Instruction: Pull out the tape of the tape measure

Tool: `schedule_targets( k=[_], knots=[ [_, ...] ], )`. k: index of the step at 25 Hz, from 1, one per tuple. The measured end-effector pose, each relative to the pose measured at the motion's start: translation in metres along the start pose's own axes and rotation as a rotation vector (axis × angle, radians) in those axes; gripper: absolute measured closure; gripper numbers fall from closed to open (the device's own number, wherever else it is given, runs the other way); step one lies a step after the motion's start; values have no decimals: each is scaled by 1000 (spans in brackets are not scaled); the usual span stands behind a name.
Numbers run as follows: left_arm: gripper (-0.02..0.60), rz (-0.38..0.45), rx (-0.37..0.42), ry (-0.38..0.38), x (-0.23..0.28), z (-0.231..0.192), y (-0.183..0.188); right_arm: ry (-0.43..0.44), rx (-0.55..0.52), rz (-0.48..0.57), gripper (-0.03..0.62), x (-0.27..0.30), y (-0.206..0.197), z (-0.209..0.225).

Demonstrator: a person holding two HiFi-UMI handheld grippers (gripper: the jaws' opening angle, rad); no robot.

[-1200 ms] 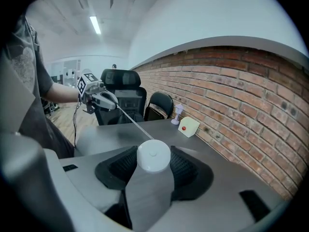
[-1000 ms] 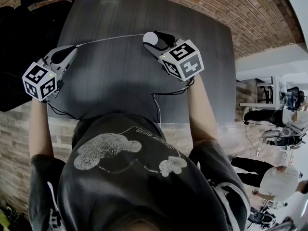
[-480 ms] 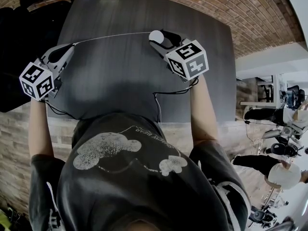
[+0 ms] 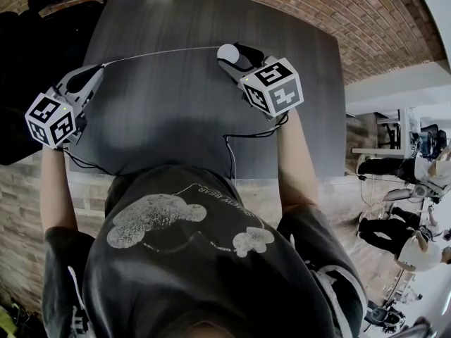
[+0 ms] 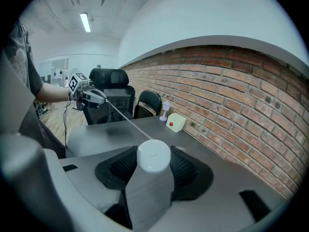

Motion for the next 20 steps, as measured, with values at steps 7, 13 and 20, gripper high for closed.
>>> schedule_targets(
  k=[7,13,20],
  knots=[
    [571,29,-51,49,-18,-16,-3,-25,32,-6,361,-5,-6,8],
    [571,39,-54,32,-12,-11,-2,-13,35,10,361,-5,-2,0],
    [571,52,-54,13,-2,-4,1,-8,13,18,361,-1,8,-18]
  ],
)
Point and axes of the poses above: the fingertips, and each gripper's own axes: x forward along the fingers, z to its right, y out of its top, the point moved 7 cm from there along -x, backward along the fingers, and after that the axes turned 3 degrees about -x, right-handed, at the moved point
